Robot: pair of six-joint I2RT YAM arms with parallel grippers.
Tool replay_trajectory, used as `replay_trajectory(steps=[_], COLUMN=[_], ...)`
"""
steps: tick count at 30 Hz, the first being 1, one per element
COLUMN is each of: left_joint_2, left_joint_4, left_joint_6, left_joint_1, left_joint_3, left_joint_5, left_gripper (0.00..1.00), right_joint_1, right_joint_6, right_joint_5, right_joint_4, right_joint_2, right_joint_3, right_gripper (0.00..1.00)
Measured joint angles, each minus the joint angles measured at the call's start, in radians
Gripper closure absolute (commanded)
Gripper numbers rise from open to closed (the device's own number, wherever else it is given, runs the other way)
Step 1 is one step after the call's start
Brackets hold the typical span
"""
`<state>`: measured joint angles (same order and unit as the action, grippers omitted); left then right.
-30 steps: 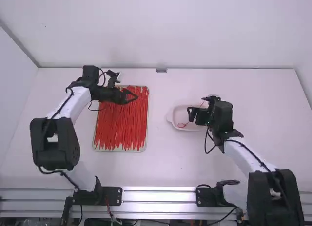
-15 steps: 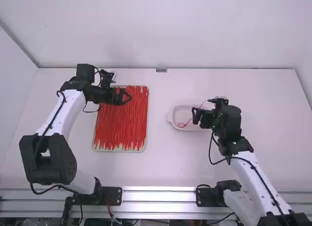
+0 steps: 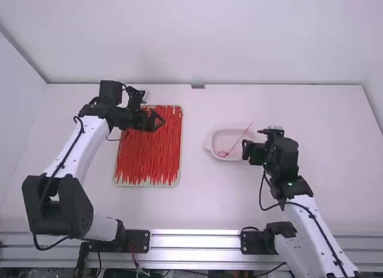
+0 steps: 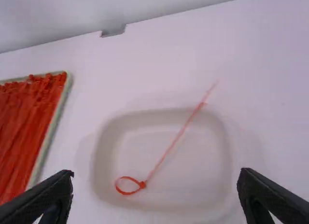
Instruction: Fasten the cable tie
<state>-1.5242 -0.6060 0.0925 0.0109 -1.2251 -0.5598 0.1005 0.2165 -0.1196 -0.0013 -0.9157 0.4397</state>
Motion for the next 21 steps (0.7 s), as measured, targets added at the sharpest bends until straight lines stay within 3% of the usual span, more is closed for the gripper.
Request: replay_trajectory(steps=[8,21], left_joint_2=[0.12,0.388], left_joint_4=[0.117,0.377], left_joint_6=[-0.073,-0.093], left_joint_1=[-0.015,-0.016], left_joint_3=[0.113,0.377], left_joint_5=[0.098,0.336], left_gripper=[0.24,0.52], right_joint_1=[-0.102,-0.101], right_joint_6=[-0.119,-0.209], right_joint_5=[0.097,0.113], right_joint_4=[0.0,0.0], right_joint_2=[0.141,0.44], right_joint_3=[-0.135,-0.428], right_gripper=[0.29,0.59])
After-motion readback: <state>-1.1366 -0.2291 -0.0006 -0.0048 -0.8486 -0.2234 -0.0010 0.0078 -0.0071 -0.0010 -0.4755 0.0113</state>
